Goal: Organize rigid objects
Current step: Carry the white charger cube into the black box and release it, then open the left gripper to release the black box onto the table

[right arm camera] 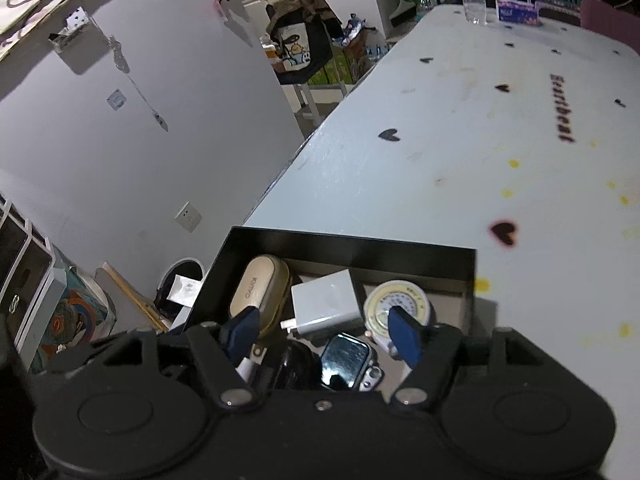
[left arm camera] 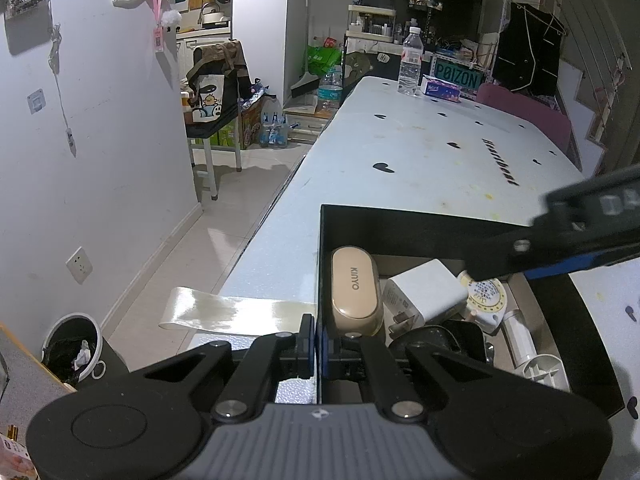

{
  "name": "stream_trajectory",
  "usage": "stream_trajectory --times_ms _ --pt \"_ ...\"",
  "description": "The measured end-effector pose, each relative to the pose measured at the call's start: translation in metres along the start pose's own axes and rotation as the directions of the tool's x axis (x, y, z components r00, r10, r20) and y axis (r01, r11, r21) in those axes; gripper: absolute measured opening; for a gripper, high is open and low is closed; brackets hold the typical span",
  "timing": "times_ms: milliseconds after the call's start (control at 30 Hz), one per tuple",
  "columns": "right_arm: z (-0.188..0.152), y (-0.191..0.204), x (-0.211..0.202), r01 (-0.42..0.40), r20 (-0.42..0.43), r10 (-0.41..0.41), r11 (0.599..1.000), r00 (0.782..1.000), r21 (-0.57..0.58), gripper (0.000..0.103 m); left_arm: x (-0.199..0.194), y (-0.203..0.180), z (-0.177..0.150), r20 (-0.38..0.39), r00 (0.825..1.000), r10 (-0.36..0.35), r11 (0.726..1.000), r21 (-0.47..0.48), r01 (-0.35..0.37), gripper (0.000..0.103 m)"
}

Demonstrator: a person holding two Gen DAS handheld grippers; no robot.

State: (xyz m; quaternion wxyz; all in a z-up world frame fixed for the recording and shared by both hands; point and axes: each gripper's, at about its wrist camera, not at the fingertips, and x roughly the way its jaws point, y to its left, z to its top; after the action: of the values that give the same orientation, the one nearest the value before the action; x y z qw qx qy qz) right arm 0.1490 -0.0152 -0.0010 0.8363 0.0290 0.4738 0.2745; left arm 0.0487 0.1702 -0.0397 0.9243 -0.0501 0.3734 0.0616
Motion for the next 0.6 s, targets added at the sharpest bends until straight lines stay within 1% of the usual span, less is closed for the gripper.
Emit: stream_trajectory --times_ms 233,400,600 --pt "-0.011 -0.007 -0.029 0.025 0.048 -0.024 0.999 0.999 -0.021 0.076 0.000 0.000 0.000 0.000 1.000 0.000 1.000 0.000 0.000 0.003" --pt "-0.021 -0.015 -0.048 0.045 0.081 -0.043 0.999 0.996 -0.019 0.080 0.000 0.000 0.000 0.000 1.000 0.000 1.000 0.000 0.000 0.003" --pt "-0.035 -0.019 -0.067 0.090 0.131 -0.084 0.995 0.988 -0.041 0.083 0.000 0.000 0.000 0.000 1.000 0.001 1.000 0.001 -0.001 0.003"
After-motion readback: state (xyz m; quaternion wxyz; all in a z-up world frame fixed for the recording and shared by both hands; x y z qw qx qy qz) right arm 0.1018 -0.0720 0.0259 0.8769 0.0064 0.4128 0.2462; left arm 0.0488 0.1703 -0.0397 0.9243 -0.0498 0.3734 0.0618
